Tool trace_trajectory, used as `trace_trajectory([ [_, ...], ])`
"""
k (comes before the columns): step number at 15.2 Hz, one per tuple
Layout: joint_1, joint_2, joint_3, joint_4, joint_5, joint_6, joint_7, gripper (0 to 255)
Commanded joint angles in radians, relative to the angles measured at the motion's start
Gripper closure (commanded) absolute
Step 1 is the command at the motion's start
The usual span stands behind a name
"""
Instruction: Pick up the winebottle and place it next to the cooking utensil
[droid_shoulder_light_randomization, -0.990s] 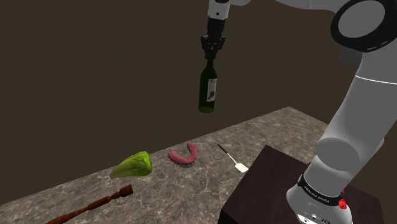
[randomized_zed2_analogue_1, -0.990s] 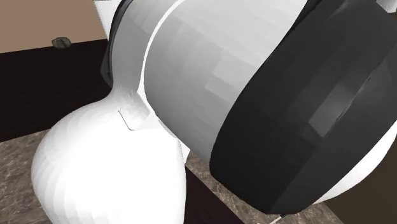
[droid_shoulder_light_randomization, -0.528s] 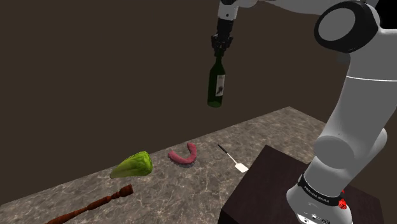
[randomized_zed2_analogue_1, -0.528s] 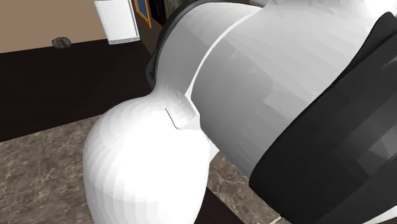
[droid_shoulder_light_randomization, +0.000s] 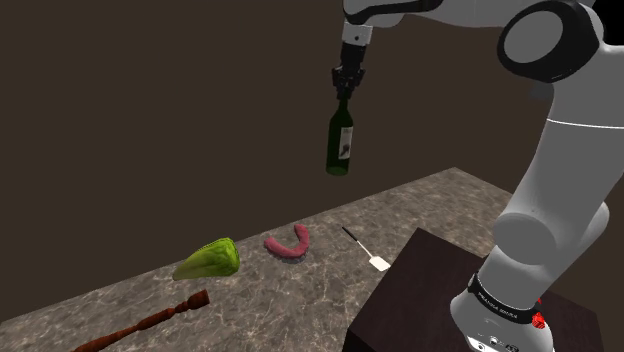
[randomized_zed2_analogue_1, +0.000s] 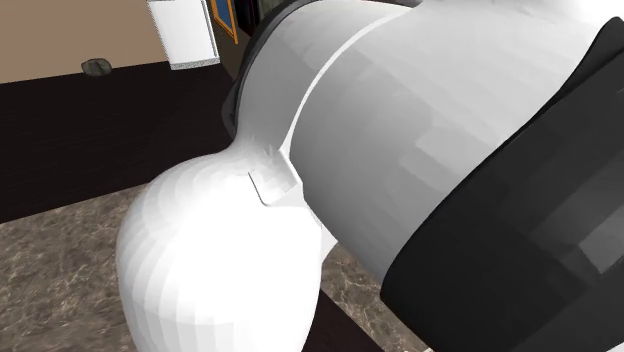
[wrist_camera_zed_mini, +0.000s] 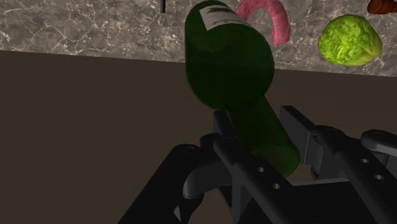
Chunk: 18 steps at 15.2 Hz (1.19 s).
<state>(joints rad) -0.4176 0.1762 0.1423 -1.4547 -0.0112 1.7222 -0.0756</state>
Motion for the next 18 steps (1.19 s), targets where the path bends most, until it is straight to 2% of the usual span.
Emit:
trace_trajectory([
  [1, -0.001, -0.006, 0.000, -0.034, 0.001, 0.029, -0.001, 255],
  [18, -0.003, -0.009, -0.002, -0.267, 0.001, 0.259, -0.003, 255],
])
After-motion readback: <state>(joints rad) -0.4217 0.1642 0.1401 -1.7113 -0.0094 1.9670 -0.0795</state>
